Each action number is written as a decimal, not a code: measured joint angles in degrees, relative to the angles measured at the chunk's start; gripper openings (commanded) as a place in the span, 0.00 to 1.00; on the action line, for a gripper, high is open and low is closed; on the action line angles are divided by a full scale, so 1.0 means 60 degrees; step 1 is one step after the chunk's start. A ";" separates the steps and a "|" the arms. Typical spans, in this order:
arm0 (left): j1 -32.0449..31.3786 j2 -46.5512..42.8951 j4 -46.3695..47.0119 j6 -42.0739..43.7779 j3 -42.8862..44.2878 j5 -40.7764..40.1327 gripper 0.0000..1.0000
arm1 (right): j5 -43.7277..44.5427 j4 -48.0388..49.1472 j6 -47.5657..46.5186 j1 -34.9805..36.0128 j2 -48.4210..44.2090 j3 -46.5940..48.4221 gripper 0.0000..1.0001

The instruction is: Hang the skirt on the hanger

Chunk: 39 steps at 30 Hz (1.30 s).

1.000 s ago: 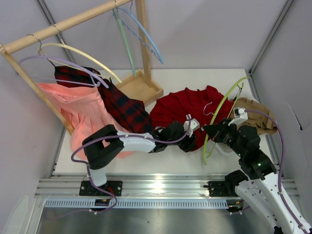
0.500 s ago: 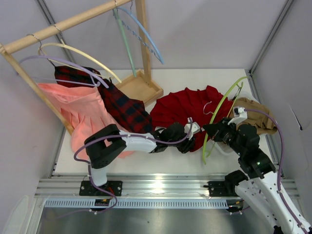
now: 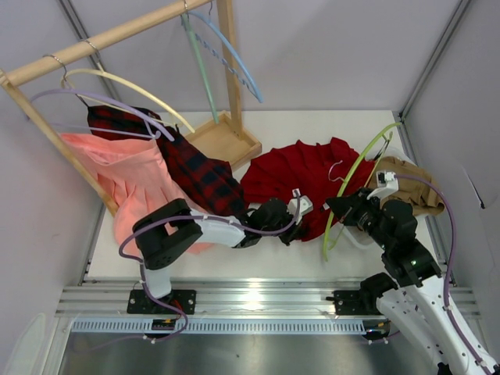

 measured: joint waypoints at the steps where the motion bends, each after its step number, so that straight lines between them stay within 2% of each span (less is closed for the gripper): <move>1: 0.0029 -0.0080 0.0127 -0.0025 -0.0171 0.0051 0.00 | 0.0025 0.0044 0.0076 -0.0007 -0.0029 -0.0033 0.00; 10: 0.0076 -0.0845 0.1537 -0.0455 -0.1242 0.0499 0.00 | 0.0506 0.1530 0.1049 -0.0080 -0.0237 -0.0801 0.00; 22: 0.0080 -0.1075 0.2765 -0.0557 -0.1650 0.1519 0.00 | 0.0729 0.3832 0.1727 -0.0120 0.0739 -0.1402 0.00; 39: 0.0237 -0.1133 0.3825 -0.0397 -0.2127 0.2466 0.00 | 0.0554 0.4397 0.1570 -0.0131 0.0765 -0.1563 0.00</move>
